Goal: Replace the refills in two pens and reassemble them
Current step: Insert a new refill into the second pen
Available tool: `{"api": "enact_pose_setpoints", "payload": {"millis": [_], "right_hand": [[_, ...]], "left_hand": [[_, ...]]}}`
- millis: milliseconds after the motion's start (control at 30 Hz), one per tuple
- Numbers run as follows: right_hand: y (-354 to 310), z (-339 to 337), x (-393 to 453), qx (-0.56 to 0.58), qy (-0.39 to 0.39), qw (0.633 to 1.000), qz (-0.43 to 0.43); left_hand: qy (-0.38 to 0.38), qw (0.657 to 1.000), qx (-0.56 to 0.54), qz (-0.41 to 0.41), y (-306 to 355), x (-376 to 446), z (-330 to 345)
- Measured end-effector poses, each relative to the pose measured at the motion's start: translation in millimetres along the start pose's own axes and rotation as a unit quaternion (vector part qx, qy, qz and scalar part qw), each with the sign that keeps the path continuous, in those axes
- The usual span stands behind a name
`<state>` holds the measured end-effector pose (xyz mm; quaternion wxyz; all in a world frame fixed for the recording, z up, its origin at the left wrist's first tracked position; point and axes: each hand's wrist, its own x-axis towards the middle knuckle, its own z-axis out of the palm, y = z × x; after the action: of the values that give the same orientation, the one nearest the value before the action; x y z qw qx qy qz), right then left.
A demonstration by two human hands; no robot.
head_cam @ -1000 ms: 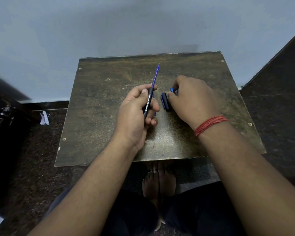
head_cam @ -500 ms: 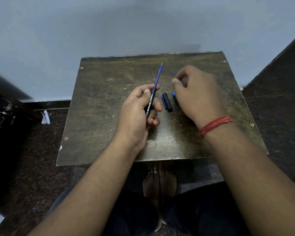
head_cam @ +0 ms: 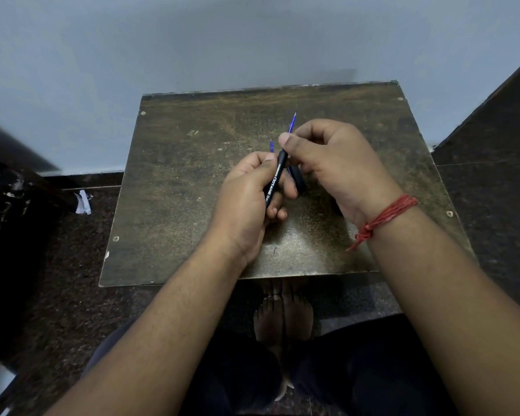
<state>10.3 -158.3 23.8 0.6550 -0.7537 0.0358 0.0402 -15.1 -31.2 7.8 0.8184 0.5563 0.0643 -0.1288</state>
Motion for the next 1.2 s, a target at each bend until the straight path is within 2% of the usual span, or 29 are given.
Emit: {"api": "enact_pose_setpoints", "payload": {"millis": [100, 300, 500, 600, 700, 833, 1033, 1200], "right_hand": [[2, -3, 3, 0.01, 0.01, 1.0, 0.01], [5, -15, 13, 0.093, 0.112, 0.989, 0.012], [9, -30, 19, 0.175, 0.163, 0.971, 0.027], [9, -36, 20, 0.165, 0.196, 0.966, 0.019], [10, -48, 24, 0.079, 0.252, 0.965, -0.014], [12, -66, 26, -0.154, 0.299, 0.939, -0.075], [23, -77, 27, -0.367, 0.234, 0.9, -0.01], [27, -79, 25, -0.452, 0.167, 0.875, 0.039]], "left_hand": [[-0.005, 1.0, 0.014, 0.009, -1, -1, 0], [-0.021, 0.995, 0.092, 0.03, -6, 0, 0], [-0.03, 0.991, 0.129, 0.036, -6, -2, 0], [-0.026, 0.99, 0.135, 0.038, -5, -3, 0], [-0.014, 0.989, 0.14, 0.038, -5, -2, -1], [0.005, 0.99, 0.134, 0.037, -5, -2, -2], [0.008, 0.991, 0.124, 0.043, -4, -1, -1], [0.011, 0.991, 0.123, 0.046, -4, -2, 1]]}}
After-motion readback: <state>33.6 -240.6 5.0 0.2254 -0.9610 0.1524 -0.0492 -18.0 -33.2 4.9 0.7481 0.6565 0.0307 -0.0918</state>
